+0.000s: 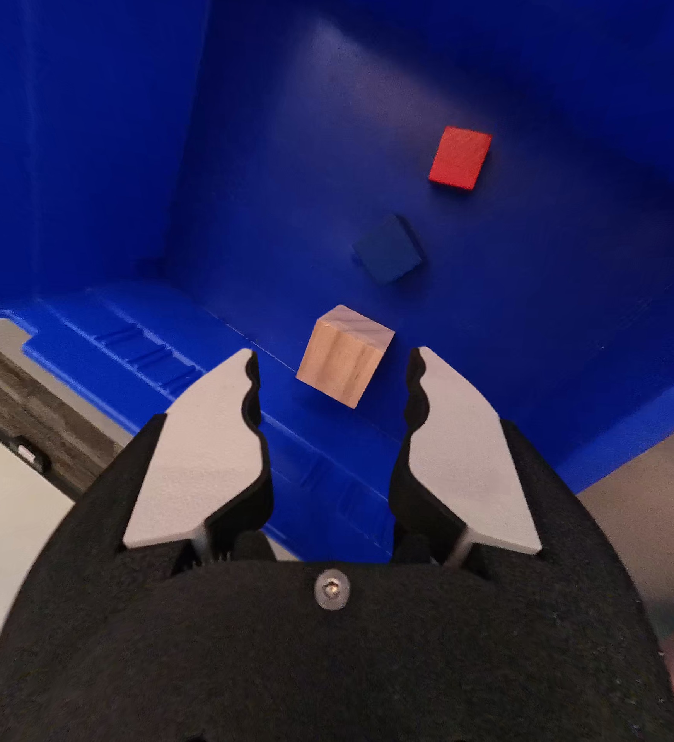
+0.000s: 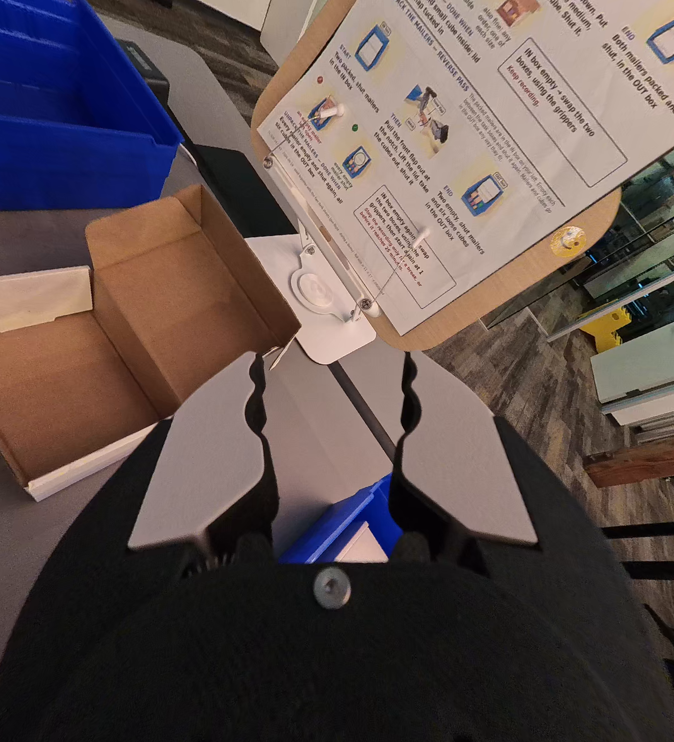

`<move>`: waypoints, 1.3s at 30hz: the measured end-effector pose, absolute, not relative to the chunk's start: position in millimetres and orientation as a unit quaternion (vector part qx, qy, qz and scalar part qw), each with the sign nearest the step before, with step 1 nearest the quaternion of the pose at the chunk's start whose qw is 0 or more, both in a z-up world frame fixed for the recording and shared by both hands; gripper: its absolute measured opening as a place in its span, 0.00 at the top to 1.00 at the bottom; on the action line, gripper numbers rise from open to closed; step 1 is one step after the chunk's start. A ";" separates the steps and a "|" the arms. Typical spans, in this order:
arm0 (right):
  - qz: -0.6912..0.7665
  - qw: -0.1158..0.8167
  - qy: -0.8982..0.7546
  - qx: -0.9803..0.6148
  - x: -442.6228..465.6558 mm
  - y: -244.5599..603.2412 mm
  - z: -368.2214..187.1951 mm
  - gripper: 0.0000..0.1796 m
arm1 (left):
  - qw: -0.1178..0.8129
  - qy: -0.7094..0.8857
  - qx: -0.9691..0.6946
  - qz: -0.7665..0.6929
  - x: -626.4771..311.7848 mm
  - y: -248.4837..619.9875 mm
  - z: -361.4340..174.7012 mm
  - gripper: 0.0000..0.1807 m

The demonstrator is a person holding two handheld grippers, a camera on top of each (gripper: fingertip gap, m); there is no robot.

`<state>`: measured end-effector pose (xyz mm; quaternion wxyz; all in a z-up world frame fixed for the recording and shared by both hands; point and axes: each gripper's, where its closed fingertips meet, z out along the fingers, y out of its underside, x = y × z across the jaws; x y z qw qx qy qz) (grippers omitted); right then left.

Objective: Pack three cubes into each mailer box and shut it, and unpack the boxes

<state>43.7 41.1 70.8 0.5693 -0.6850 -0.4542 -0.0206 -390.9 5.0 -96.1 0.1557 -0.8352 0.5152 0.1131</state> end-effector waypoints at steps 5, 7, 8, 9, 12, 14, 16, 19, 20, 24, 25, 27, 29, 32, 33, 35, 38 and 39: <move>-0.024 0.563 -0.465 -0.683 40.6 42.0 66.4 0.62 | 0.125 0.515 -0.840 0.115 -395.0 5.5 -110.7 0.61; -0.022 0.562 -0.466 -0.683 40.9 41.8 66.2 0.62 | 0.115 0.514 -0.841 0.119 -397.2 6.6 -115.2 0.61; -0.021 0.562 -0.466 -0.683 41.2 41.6 66.1 0.62 | 0.111 0.514 -0.842 0.121 -398.5 7.1 -117.4 0.61; -0.020 0.561 -0.467 -0.683 41.4 41.3 65.7 0.62 | 0.108 0.513 -0.843 0.119 -399.0 7.4 -119.6 0.61; -0.021 0.558 -0.470 -0.684 41.7 40.8 64.2 0.62 | 0.094 0.510 -0.846 0.121 -403.7 8.3 -126.9 0.61; -0.020 0.555 -0.473 -0.684 41.0 40.4 62.7 0.62 | 0.085 0.510 -0.847 0.124 -406.6 7.9 -131.1 0.62; -0.019 0.551 -0.476 -0.685 40.3 40.2 60.8 0.62 | 0.085 0.515 -0.844 0.122 -404.2 8.1 -132.1 0.62; -0.020 0.545 -0.481 -0.687 40.0 40.3 57.2 0.62 | 0.082 0.519 -0.841 0.130 -405.6 8.7 -133.3 0.64; -0.020 0.543 -0.482 -0.687 39.8 40.5 56.3 0.62 | 0.079 0.521 -0.839 0.133 -406.8 8.3 -133.9 0.65; -0.018 0.539 -0.486 -0.688 38.4 40.2 53.7 0.62 | 0.071 0.531 -0.832 0.145 -409.0 7.3 -135.9 0.68; -0.018 0.538 -0.487 -0.688 38.1 40.2 53.1 0.62 | 0.070 0.534 -0.830 0.148 -409.1 7.1 -136.4 0.68; -0.017 0.536 -0.488 -0.689 37.8 40.1 51.9 0.63 | 0.065 0.539 -0.826 0.153 -409.6 6.5 -137.5 0.69; -0.018 0.534 -0.489 -0.689 37.8 40.1 50.7 0.62 | 0.059 0.540 -0.824 0.160 -411.5 6.4 -138.8 0.69; -0.017 0.531 -0.491 -0.691 38.0 40.1 49.3 0.63 | 0.057 0.542 -0.822 0.164 -411.5 6.7 -139.7 0.70; -0.016 0.530 -0.492 -0.691 37.8 40.0 48.7 0.63 | 0.057 0.544 -0.821 0.164 -411.1 6.8 -139.9 0.70; -0.015 0.528 -0.493 -0.691 37.3 40.0 47.6 0.63 | 0.054 0.548 -0.818 0.167 -411.0 6.5 -140.8 0.71; -0.017 0.524 -0.495 -0.692 37.4 40.8 45.1 0.63 | 0.053 0.549 -0.817 0.169 -410.9 6.6 -141.1 0.71; -0.018 0.523 -0.496 -0.693 37.7 41.2 44.4 0.63 | 0.054 0.549 -0.817 0.168 -410.9 6.6 -141.1 0.71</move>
